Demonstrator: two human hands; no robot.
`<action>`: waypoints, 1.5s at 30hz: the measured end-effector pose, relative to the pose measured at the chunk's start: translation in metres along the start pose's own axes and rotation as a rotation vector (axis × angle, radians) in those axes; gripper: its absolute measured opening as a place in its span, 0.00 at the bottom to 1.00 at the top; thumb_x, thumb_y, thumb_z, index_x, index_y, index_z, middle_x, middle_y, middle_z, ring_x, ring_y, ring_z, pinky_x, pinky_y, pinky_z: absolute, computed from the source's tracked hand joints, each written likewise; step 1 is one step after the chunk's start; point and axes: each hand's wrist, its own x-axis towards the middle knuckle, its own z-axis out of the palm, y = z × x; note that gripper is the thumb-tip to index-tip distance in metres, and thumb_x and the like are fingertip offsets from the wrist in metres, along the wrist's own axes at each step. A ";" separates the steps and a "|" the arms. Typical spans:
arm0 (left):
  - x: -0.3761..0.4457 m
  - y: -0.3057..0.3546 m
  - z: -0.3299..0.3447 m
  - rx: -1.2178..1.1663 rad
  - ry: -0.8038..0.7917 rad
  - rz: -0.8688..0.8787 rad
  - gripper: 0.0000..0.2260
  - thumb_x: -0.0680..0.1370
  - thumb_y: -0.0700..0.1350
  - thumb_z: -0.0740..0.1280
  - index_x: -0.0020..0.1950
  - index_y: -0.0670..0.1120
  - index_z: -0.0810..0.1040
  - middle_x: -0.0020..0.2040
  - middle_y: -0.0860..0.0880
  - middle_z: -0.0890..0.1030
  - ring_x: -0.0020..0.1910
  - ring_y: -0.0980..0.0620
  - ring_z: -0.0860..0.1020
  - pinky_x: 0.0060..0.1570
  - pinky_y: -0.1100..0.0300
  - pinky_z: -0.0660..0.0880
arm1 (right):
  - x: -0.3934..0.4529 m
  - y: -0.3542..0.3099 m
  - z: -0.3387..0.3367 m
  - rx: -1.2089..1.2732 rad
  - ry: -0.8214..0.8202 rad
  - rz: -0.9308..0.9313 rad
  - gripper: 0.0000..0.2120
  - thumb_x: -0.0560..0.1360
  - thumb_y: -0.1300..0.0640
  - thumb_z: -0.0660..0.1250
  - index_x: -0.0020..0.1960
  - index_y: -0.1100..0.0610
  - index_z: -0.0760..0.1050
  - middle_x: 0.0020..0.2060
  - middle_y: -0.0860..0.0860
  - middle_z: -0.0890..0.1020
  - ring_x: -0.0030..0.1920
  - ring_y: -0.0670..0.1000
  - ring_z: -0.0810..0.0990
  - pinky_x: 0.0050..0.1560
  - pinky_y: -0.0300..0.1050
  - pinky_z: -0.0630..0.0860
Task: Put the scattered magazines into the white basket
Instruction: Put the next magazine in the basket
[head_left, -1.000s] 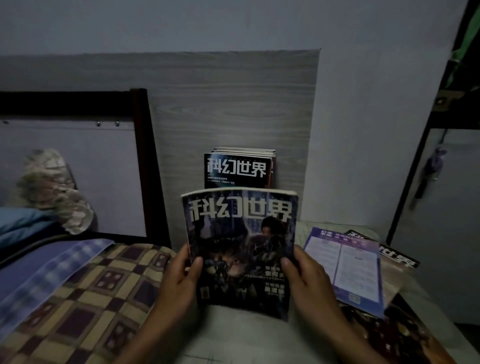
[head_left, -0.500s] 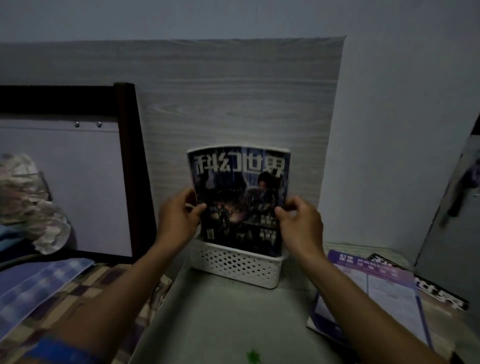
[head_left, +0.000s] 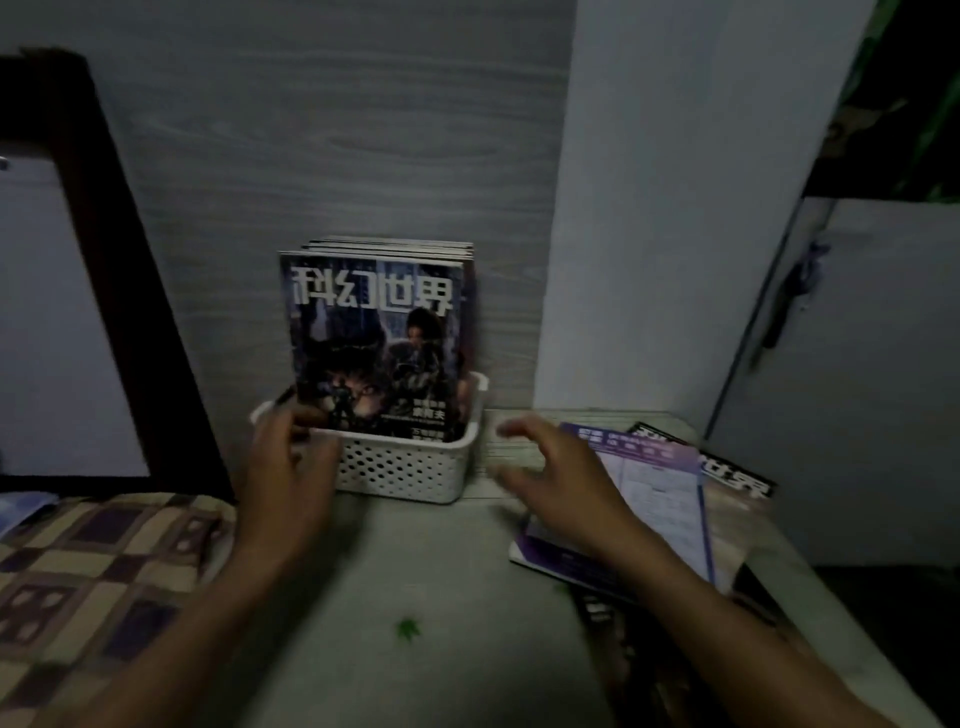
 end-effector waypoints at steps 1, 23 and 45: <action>-0.030 0.005 0.005 0.024 -0.088 0.040 0.08 0.75 0.42 0.71 0.48 0.52 0.75 0.48 0.53 0.78 0.45 0.58 0.78 0.42 0.69 0.75 | -0.023 0.017 -0.011 -0.204 -0.114 0.016 0.31 0.69 0.34 0.67 0.68 0.47 0.71 0.69 0.51 0.74 0.68 0.52 0.71 0.65 0.47 0.69; -0.145 0.055 0.029 -0.394 -0.374 -0.351 0.09 0.75 0.33 0.70 0.38 0.44 0.83 0.35 0.46 0.85 0.35 0.53 0.81 0.37 0.63 0.76 | -0.083 -0.005 -0.012 -0.739 0.011 0.059 0.11 0.73 0.58 0.69 0.52 0.63 0.77 0.40 0.56 0.85 0.36 0.56 0.84 0.35 0.45 0.77; -0.180 0.097 0.047 -0.885 -0.475 -0.903 0.12 0.76 0.31 0.67 0.58 0.39 0.80 0.50 0.39 0.86 0.49 0.40 0.85 0.49 0.51 0.81 | -0.182 0.018 -0.081 1.378 0.058 0.668 0.28 0.63 0.65 0.57 0.61 0.58 0.79 0.56 0.62 0.84 0.52 0.69 0.82 0.47 0.64 0.81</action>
